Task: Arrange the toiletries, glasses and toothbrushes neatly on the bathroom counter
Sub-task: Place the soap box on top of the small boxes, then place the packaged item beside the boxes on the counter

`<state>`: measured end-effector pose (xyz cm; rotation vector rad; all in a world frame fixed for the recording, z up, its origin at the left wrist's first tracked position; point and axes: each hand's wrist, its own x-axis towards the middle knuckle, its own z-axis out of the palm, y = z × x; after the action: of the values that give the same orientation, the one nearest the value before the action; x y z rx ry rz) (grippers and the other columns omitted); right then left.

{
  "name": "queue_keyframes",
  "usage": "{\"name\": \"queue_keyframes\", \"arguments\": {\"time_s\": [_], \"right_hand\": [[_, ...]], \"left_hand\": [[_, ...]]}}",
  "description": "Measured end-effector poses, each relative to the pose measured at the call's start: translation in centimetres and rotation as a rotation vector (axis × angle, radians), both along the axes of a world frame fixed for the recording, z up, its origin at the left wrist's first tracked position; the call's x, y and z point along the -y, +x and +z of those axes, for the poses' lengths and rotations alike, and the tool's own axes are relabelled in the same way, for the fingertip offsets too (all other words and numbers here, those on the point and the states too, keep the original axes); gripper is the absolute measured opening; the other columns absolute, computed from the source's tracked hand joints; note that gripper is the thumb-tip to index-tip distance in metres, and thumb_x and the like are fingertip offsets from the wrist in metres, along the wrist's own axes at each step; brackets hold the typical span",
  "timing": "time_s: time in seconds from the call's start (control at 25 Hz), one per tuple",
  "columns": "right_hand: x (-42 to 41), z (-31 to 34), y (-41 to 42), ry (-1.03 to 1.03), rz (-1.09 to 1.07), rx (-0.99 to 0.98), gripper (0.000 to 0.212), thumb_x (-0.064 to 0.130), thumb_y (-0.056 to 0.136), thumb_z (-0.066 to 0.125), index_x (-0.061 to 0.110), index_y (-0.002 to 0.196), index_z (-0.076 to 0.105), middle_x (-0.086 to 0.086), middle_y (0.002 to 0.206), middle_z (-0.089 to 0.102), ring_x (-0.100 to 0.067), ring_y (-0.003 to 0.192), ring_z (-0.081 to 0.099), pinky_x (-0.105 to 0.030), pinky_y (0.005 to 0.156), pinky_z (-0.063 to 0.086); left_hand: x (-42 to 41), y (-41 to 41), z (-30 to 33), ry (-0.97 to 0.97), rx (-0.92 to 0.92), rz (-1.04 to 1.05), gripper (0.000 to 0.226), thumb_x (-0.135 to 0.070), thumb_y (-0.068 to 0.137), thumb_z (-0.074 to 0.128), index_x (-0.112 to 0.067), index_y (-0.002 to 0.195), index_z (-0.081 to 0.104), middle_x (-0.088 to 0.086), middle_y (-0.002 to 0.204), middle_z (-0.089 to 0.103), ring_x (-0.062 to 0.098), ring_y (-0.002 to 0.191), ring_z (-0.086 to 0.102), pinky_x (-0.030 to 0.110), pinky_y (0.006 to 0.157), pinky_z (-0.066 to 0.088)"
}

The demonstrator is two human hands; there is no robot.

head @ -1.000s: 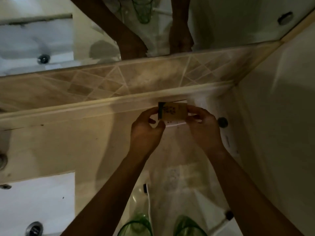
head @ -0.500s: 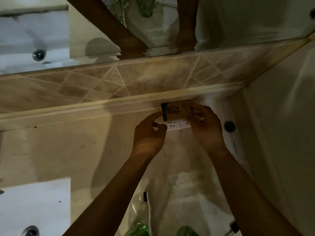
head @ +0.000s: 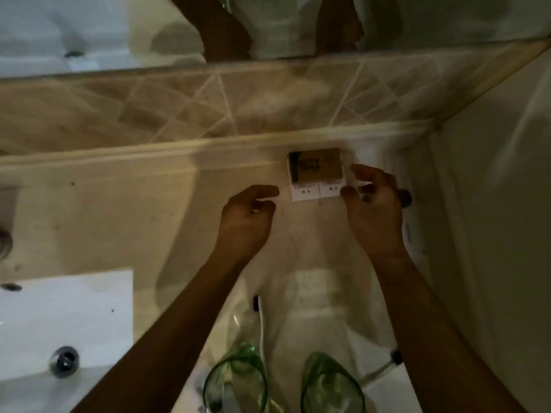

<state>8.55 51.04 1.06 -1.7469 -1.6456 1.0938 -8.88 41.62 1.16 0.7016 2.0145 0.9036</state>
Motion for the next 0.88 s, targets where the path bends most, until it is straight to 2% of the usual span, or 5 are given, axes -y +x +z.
{"name": "queue_keyframes", "arguments": {"time_s": [0.16,0.4,0.56,0.68,0.88], "right_hand": [[5.1,3.0,0.7,-0.09,0.162,0.01,0.019,0.018,0.093,0.063,0.037,0.096,0.067,0.014,0.094,0.068,0.01,0.079,0.061,-0.005,0.068,0.046],[15.9,8.0,-0.5,-0.133,0.455,-0.025,0.014,0.016,0.091,0.064,0.027,0.088,0.072,0.009,0.074,0.07,-0.008,0.069,0.065,-0.016,0.063,0.048],[23.9,10.6,-1.6,-0.169,0.616,-0.065,0.014,0.015,0.09,0.065,0.025,0.087,0.073,0.002,0.078,0.073,-0.016,0.074,0.068,-0.029,0.068,0.052],[29.3,10.8,-1.2,-0.179,0.9,0.069,0.013,0.019,0.092,0.063,0.025,0.095,0.074,0.012,0.08,0.071,-0.001,0.072,0.065,-0.017,0.066,0.05],[35.3,5.8,2.1,-0.066,1.017,0.462,0.036,0.026,0.091,0.059,0.017,0.125,0.064,-0.005,0.124,0.065,-0.02,0.112,0.061,-0.03,0.095,0.044]], "left_hand": [[7.1,-2.3,1.6,-0.016,0.038,-0.006,0.03,-0.007,0.09,0.055,-0.033,0.085,0.071,-0.005,0.084,0.076,0.012,0.075,0.072,0.029,0.068,0.054],[21.1,-2.9,2.5,-0.044,0.081,0.151,0.019,-0.007,0.087,0.057,-0.016,0.089,0.074,0.004,0.073,0.074,0.022,0.068,0.07,0.037,0.069,0.055],[29.9,-0.4,1.3,-0.108,0.068,0.213,0.019,-0.014,0.084,0.058,-0.025,0.09,0.072,0.0,0.076,0.074,0.019,0.069,0.071,0.039,0.07,0.059],[34.0,2.4,0.2,-0.14,0.089,0.292,0.02,-0.014,0.085,0.059,-0.023,0.101,0.068,0.005,0.085,0.072,0.023,0.074,0.072,0.045,0.071,0.061],[37.0,6.0,0.0,-0.044,0.497,0.608,0.023,-0.003,0.092,0.06,-0.002,0.115,0.063,0.019,0.098,0.071,0.033,0.089,0.073,0.043,0.08,0.062]]}}
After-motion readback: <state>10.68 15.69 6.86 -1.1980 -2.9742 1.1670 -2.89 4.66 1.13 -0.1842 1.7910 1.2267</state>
